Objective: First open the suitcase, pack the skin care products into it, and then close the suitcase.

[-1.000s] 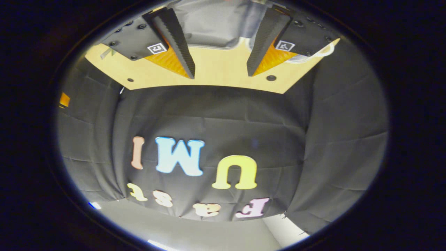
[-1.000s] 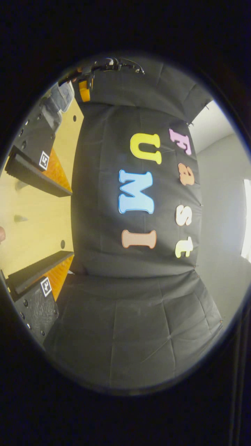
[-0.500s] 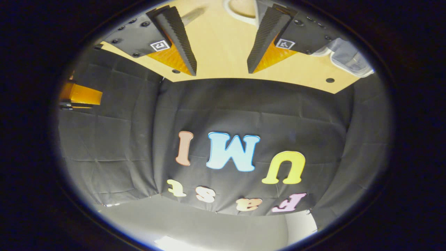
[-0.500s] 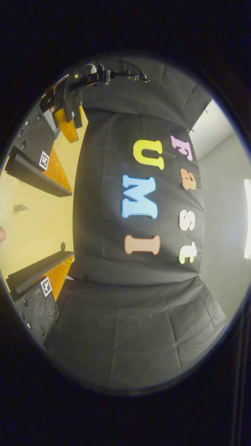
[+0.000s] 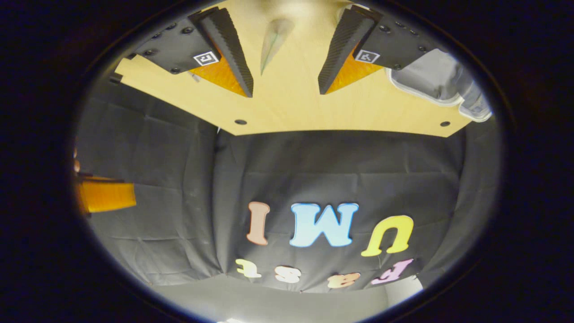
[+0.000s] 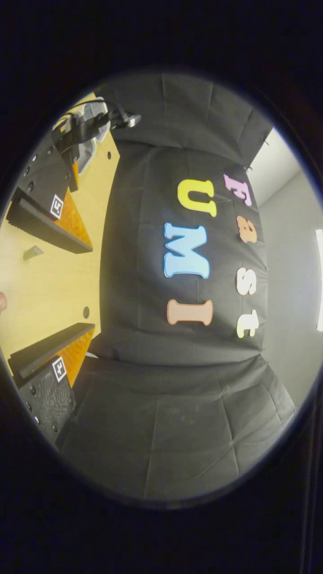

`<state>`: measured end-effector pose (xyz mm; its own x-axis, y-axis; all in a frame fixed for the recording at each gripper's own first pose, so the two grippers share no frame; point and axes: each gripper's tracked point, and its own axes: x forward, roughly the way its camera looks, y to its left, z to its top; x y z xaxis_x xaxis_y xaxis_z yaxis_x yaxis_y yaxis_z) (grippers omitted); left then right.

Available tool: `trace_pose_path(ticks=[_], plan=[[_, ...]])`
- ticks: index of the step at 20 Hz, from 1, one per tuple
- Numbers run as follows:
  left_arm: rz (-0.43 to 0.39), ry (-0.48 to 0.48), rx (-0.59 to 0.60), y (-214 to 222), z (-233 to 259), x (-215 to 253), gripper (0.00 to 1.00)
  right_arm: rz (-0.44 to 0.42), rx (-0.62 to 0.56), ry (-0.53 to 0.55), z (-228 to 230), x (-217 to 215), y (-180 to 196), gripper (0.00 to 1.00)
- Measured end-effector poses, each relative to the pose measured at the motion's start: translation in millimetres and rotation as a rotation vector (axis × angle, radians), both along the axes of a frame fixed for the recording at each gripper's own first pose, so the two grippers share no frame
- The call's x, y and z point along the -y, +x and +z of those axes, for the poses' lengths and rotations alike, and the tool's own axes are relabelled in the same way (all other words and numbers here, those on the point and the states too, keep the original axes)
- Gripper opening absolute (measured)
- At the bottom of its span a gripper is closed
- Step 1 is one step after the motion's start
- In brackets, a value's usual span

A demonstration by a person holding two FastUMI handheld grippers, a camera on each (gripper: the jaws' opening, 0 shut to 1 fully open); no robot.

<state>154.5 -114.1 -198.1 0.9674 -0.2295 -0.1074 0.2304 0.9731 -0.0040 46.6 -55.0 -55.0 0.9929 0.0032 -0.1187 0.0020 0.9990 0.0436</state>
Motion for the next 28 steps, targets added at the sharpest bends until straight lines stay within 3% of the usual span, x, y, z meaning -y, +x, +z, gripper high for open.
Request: trace_pose_path(ticks=[3,6,9,10,11,13,15,18,23,24,25,26,27,28], plan=[[-0.001,0.053,-0.124,-6,-58,9,0.94,0.019,-0.024,0.002,-10,-4,-1,0.94],[-0.001,0.06,-0.183,-5,-82,16,0.94,0.025,-0.022,-0.005,-10,-7,0,0.95],[-0.012,0.086,-0.225,-2,-87,22,0.58,0.023,-0.03,0.008,-14,-8,2,0.94],[-0.026,0.102,-0.237,1,-95,25,0.56,0.023,-0.037,0.016,-18,-9,3,0.94],[-0.05,0.121,-0.238,2,-92,25,0.48,0.026,-0.046,0.023,-21,-11,5,0.94],[-0.076,0.135,-0.275,4,-93,26,0.44,0.055,-0.084,0.035,-38,-23,11,0.94],[-0.078,0.082,-0.356,2,-92,24,0.39,0.094,-0.138,0.05,-60,-38,22,0.94],[-0.064,-0.039,-0.383,-7,-54,13,0.39,0.151,-0.233,0.084,-99,-62,39,0.94],[-0.02,-0.135,-0.358,-47,33,-44,0.39,0.147,-0.404,0.085,-195,-85,69,0.95],[-0.003,-0.14,-0.364,-53,43,-61,0.38,0.158,-0.448,0.098,-219,-93,71,0.91],[0.023,-0.135,-0.372,-62,48,-85,0.38,0.168,-0.517,0.128,-240,-99,65,0.79],[0.051,-0.126,-0.374,-68,53,-108,0.41,0.162,-0.568,0.159,-261,-104,64,0.75],[0.083,-0.112,-0.387,-72,52,-132,0.39,0.151,-0.596,0.178,-277,-107,62,0.67],[0.116,-0.108,-0.409,-78,47,-157,0.38,0.137,-0.616,0.179,-284,-110,60,0.69]])
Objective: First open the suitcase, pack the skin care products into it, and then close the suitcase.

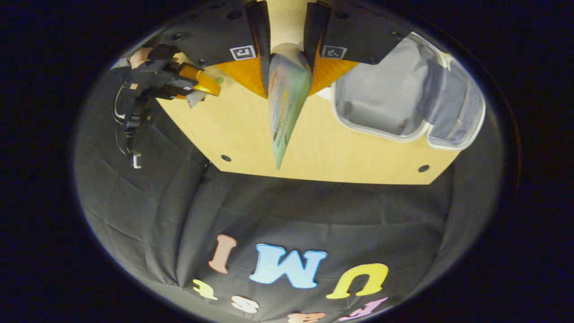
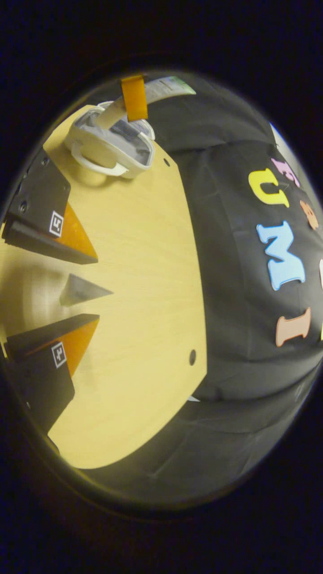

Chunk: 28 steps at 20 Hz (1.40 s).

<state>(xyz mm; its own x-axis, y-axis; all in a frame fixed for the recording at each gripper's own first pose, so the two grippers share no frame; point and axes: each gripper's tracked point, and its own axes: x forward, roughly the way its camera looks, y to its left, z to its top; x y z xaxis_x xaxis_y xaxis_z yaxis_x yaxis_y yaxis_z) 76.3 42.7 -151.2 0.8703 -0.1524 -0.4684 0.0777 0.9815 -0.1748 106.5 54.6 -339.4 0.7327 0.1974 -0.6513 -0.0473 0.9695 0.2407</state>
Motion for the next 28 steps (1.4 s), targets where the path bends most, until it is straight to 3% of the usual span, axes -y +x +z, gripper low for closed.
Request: trace_pose_path(ticks=[1,2,3,5,6,10,15,16,17,18,19,20,23,24,26,28], plan=[[0.03,-0.007,-0.026,-4,-8,-23,0.41,-0.016,-0.013,-0.011,-7,2,-2,0.58],[0.05,-0.025,-0.05,-9,-15,-42,0.39,-0.035,-0.014,-0.006,-10,1,-1,0.52],[0.078,-0.029,-0.074,-11,-23,-60,0.38,-0.048,-0.033,0.017,-4,-3,-10,0.29],[0.128,-0.023,-0.144,-19,-50,-95,0.41,-0.079,-0.092,0.075,-2,-15,-22,0.24],[0.142,-0.019,-0.187,-22,-66,-108,0.36,-0.087,-0.104,0.112,7,-25,-31,0.23],[0.138,0.058,-0.328,-34,-111,-147,0.39,0.025,-0.101,0.267,72,-101,-74,0.22],[0.11,0.052,-0.285,-24,-105,-163,0.51,0.128,-0.104,0.347,126,-190,-105,0.22],[0.12,0.068,-0.259,-22,-98,-173,0.55,0.151,-0.106,0.364,130,-210,-106,0.22],[0.131,0.081,-0.226,-22,-88,-183,0.83,0.177,-0.115,0.377,134,-229,-106,0.22],[0.138,0.085,-0.193,-25,-77,-192,0.82,0.202,-0.123,0.384,133,-249,-105,0.22],[0.147,0.08,-0.157,-32,-63,-199,0.91,0.23,-0.133,0.384,131,-265,-104,0.22],[0.16,0.071,-0.118,-40,-48,-208,0.92,0.26,-0.143,0.379,128,-281,-103,0.22],[0.251,0.096,-0.021,-73,-15,-262,0.96,0.325,-0.211,0.354,101,-320,-97,0.18],[0.289,0.111,-0.001,-84,-8,-282,0.95,0.343,-0.233,0.354,92,-332,-94,0.22],[0.362,0.12,0.009,-108,-4,-326,0.95,0.369,-0.227,0.327,76,-345,-83,0.19],[0.426,0.119,0.005,-132,-1,-373,0.95,0.384,-0.201,0.284,61,-351,-74,0.24]])
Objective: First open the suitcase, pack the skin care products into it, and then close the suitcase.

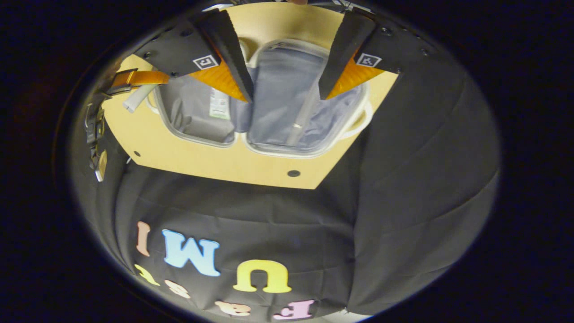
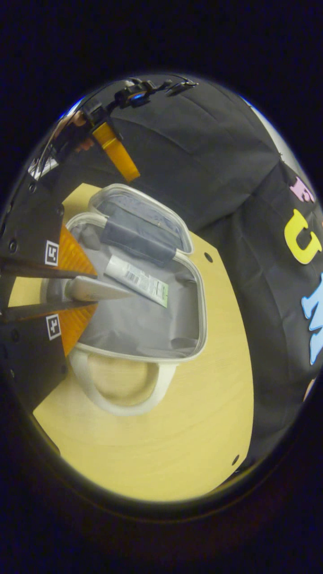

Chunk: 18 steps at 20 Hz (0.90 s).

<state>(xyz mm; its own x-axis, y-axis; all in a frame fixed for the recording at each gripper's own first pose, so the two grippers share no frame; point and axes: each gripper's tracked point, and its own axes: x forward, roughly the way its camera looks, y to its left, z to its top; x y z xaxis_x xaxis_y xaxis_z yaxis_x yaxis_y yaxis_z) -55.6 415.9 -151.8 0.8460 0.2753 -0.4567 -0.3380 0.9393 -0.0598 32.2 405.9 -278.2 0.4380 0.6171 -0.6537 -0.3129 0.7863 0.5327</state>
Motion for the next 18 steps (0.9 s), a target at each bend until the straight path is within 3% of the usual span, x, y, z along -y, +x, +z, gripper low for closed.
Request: trace_pose_path(ticks=[2,5,7,10,14,18], plan=[[0.058,-0.012,0.005,-11,2,-42,0.95,-0.019,0.061,0.012,13,4,5,0.33],[0.131,-0.079,-0.002,-11,-8,-108,0.95,-0.081,0.193,-0.002,45,23,15,0.94],[0.172,-0.159,-0.013,1,-21,-138,0.95,-0.137,0.294,-0.058,66,47,23,0.94],[0.202,-0.354,-0.01,15,-42,-182,0.96,-0.224,0.389,-0.139,92,87,26,0.94],[0.229,-0.542,0.011,38,-66,-220,0.95,-0.314,0.359,-0.193,95,125,22,0.94],[0.214,-0.648,-0.045,49,-93,-239,0.95,-0.38,0.326,-0.207,95,144,19,0.94]])
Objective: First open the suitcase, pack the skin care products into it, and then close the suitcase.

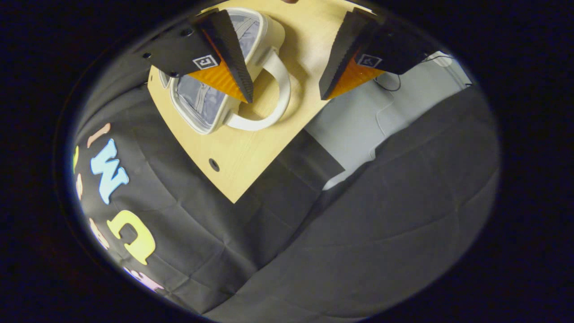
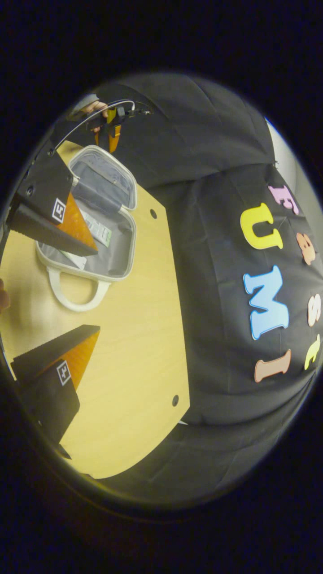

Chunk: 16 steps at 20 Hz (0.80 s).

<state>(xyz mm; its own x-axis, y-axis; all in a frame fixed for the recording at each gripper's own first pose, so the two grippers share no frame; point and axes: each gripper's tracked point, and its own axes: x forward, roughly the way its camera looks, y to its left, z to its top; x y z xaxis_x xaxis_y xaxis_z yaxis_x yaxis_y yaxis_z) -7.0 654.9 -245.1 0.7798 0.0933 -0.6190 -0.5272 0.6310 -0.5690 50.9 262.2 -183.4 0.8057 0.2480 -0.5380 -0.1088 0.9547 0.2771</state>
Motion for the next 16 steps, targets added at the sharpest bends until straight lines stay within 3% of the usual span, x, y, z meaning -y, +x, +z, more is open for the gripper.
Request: trace_pose_path(ticks=[3,5,8,9,12,16], plan=[[-0.024,-0.051,0.002,8,-9,-1,0.95,-0.017,0.002,-0.024,2,6,-3,0.94],[-0.037,-0.07,0.016,12,-8,6,0.82,-0.021,0.001,-0.032,4,9,-5,0.94],[-0.022,-0.063,-0.024,14,-22,7,0.29,-0.027,0.006,-0.016,10,14,-5,0.94],[-0.015,-0.09,-0.008,25,-24,3,0.22,-0.029,0.007,-0.011,10,16,-6,0.94],[-0.012,-0.085,0.069,18,7,5,0.11,-0.045,0.01,0.007,14,28,-9,0.94],[-0.036,0.054,0.089,-1,75,27,0.1,-0.066,0.025,0.045,21,48,-11,0.94]])
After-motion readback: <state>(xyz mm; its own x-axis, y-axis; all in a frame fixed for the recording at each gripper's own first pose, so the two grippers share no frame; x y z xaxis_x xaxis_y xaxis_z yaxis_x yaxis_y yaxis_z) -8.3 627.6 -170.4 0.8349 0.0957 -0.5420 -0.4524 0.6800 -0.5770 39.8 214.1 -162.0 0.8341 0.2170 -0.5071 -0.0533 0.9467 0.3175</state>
